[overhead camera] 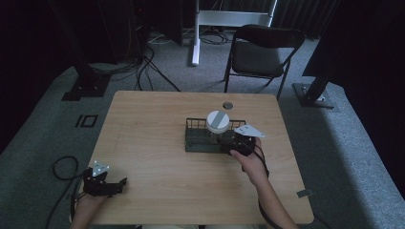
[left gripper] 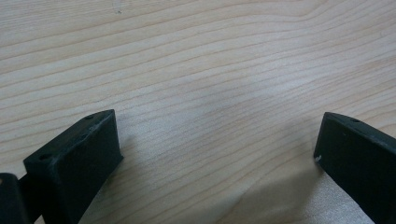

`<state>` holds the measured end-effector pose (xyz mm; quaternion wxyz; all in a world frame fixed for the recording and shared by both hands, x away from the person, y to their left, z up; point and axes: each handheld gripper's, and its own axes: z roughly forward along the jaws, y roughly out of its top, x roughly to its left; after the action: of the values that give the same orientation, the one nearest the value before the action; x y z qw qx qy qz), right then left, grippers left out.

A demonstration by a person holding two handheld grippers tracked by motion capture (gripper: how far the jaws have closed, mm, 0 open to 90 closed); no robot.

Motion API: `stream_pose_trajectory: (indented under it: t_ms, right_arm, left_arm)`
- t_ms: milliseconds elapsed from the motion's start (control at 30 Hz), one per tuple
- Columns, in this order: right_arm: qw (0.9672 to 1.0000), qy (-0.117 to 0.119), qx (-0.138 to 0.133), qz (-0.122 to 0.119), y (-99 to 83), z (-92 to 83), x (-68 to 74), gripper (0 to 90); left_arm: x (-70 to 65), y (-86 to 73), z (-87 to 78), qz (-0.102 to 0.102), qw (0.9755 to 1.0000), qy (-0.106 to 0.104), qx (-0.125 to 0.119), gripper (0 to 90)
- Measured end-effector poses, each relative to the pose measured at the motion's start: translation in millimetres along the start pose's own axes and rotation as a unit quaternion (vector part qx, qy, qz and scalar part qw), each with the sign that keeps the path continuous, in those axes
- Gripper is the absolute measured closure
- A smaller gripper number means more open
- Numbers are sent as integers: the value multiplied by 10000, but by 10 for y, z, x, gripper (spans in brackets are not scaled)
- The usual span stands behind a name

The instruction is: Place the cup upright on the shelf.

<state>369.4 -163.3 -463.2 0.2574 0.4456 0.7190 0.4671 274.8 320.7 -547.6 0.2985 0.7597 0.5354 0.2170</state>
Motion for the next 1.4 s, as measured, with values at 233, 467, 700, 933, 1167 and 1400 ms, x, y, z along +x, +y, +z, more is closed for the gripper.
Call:
stream_pose_trajectory:
  t_ms: [233,467,700,933,1167,1400]
  right_arm:
    - [10000,61,-33,-14,-52,-128,-32,130]
    - [9999,63,-68,-57,-105,-238,-76,130]
    - [9999,65,-109,-71,-183,-364,-170,132]
    - [9999,5,-88,-101,-268,-419,-243,131]
    - [10000,-78,38,-47,-420,-464,-362,128]
    - [9997,-34,223,15,-544,-458,-432,129]
  left_arm:
    - [0,0,0,0,10000,0,0,6]
    - [0,0,0,2,10000,-1,2,6]
    - [0,0,0,0,10000,0,0,6]
    - [0,0,0,0,10000,0,0,6]
    - [2,0,1,-28,10000,23,-6,6]
    - [2,-1,1,-36,10000,26,-9,6]
